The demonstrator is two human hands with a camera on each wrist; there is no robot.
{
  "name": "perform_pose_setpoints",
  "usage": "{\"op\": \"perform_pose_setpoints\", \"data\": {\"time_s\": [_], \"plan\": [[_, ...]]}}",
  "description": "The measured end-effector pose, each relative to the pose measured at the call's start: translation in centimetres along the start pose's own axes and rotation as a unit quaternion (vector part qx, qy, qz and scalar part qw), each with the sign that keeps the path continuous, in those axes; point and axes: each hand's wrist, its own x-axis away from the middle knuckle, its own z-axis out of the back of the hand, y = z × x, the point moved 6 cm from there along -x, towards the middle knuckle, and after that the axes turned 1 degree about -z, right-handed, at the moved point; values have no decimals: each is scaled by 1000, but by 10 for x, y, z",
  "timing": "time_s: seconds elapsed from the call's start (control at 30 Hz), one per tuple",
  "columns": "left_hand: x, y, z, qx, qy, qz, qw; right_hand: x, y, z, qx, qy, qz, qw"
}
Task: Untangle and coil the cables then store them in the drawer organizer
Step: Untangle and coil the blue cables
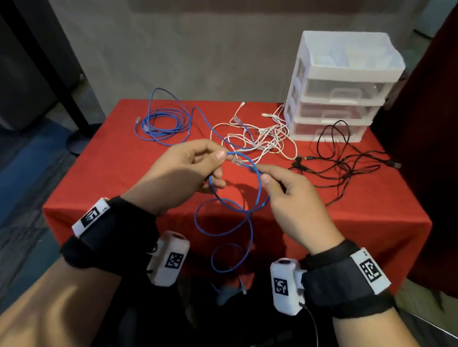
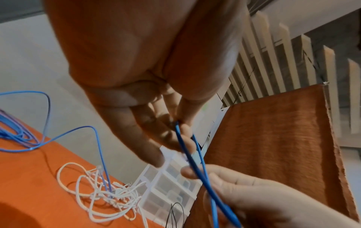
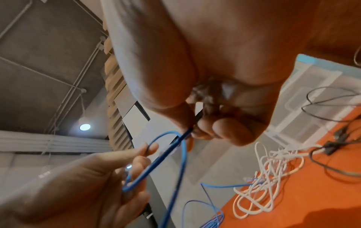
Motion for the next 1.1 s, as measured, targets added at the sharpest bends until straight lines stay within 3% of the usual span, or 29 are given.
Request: {"op": "perform_pose_setpoints", "data": {"time_s": [0.17,0.37,0.57,0.63,0.7,0.77,0.83,0.9,1.0,1.1], "plan": [[1,-8,2,19,74,-11,997,6,-12,-3,-118,-39,-2,992],[8,-20,-4,13,41,-3,999,8,-4,-6,-266,-20,-78,960],[-1,-19,-3,67,24,47,996,1,-3,-8,-218,-44,-66,973],[-4,-5,-3,72,22,20,997,-2,-4,-10,-167,-64,-42,983],[-7,8,-12,-28,-22,-34,999,-3,-15,-15,-97,-96,4,991],[-6,14,-25,-202,-85,-70,973,-4,-22,-21,-48,-115,48,991],[-7,12,-28,-292,-124,-54,947,-4,-26,-24,-42,-114,64,991],[-7,12,-23,-306,-139,-40,941,-3,-26,-25,-63,-110,52,991],[-4,10,-21,-292,-163,-22,942,-3,-15,-24,-167,-96,-21,981],[-1,11,-15,-277,-139,-20,951,-2,-8,-24,-196,-97,-33,975]]}}
